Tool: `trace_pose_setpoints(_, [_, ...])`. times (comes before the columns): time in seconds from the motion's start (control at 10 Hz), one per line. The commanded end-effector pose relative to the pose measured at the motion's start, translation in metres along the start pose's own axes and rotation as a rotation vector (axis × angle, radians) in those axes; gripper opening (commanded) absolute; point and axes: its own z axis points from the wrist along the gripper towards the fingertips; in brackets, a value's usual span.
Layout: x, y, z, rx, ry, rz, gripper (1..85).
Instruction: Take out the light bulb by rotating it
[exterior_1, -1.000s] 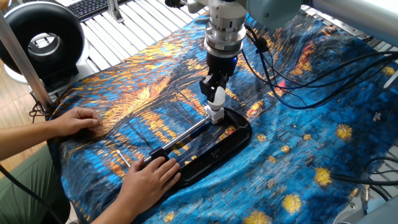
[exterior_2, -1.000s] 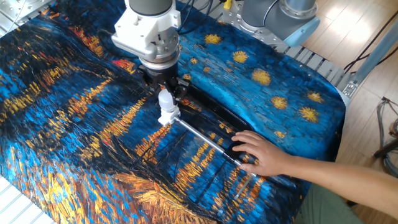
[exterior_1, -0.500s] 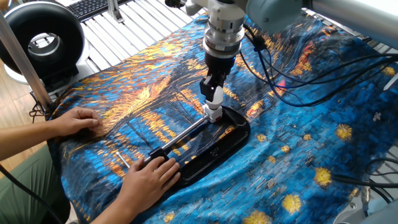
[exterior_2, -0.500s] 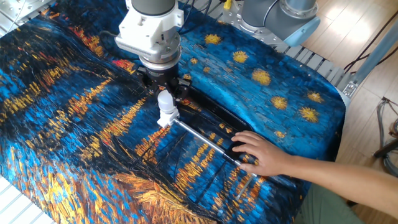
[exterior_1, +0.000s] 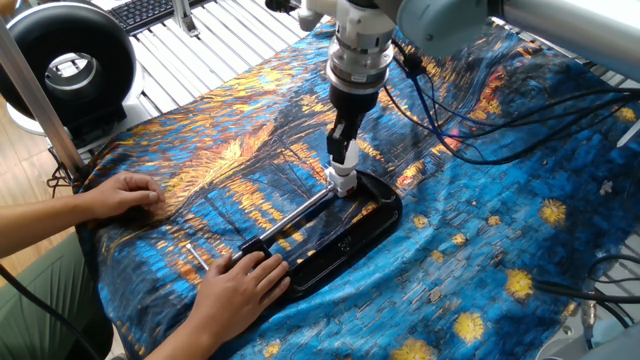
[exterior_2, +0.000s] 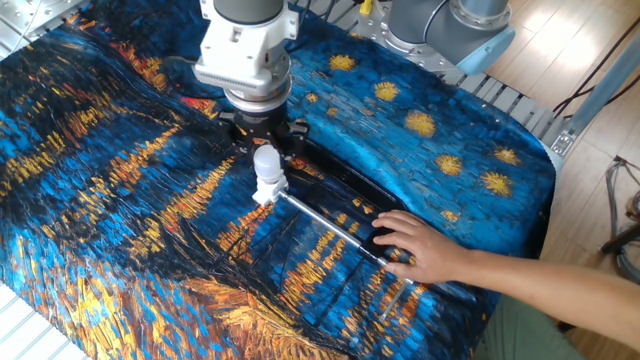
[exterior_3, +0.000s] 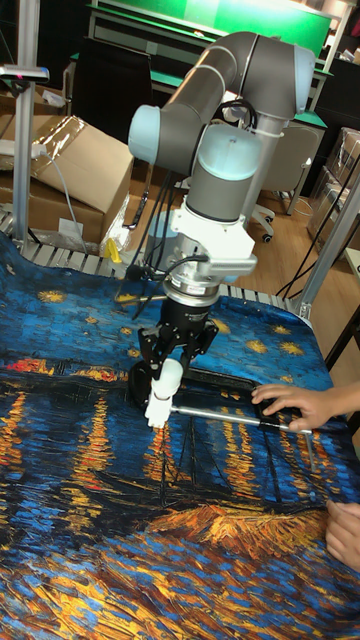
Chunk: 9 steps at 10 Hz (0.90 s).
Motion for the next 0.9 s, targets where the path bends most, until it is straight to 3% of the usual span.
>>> trace_pose_setpoints(0.0, [-0.0009,0.0031,-0.0004,-0.015,-0.007,-0.132,27.7])
trace_pose_setpoints(0.8, [-0.0082,-0.0055,0.0001,0.024,-0.026,-0.417,27.7])
